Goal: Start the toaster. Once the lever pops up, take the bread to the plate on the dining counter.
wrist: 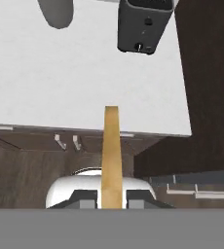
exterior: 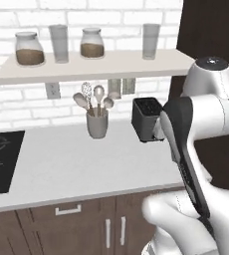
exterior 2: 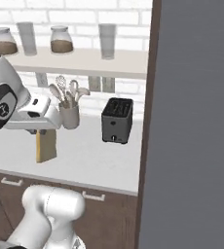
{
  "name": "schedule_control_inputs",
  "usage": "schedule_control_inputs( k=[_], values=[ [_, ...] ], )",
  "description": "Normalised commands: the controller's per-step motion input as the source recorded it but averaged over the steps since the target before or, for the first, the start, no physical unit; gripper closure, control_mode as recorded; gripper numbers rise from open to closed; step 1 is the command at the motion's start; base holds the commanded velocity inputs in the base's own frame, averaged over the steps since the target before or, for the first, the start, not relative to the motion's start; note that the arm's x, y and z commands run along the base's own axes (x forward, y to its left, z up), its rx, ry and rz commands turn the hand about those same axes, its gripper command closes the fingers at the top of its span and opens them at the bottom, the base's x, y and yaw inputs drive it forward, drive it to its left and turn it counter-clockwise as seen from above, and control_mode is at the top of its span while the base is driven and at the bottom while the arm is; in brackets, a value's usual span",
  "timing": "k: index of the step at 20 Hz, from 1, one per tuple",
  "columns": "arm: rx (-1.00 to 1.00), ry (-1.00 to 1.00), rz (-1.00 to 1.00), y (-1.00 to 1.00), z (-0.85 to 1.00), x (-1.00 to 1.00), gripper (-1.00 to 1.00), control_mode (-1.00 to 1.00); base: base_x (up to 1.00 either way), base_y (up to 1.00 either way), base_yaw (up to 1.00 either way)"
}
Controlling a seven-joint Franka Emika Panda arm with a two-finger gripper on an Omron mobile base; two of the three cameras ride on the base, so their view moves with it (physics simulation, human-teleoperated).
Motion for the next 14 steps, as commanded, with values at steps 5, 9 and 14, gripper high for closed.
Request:
schedule_control_inputs(
  k=[5,9,14],
  values=[
    [0.0,0.0,0.0,0.0,0.0,0.0,1.0,1.0,-0.95,0.84,0.03],
    [0.0,0.0,0.0,0.0,0.0,0.0,1.0,1.0,-0.74,0.39,-0.43],
    [0.0,0.0,0.0,0.0,0.0,0.0,1.0,1.0,-0.26,0.01,-0.95]
  ],
)
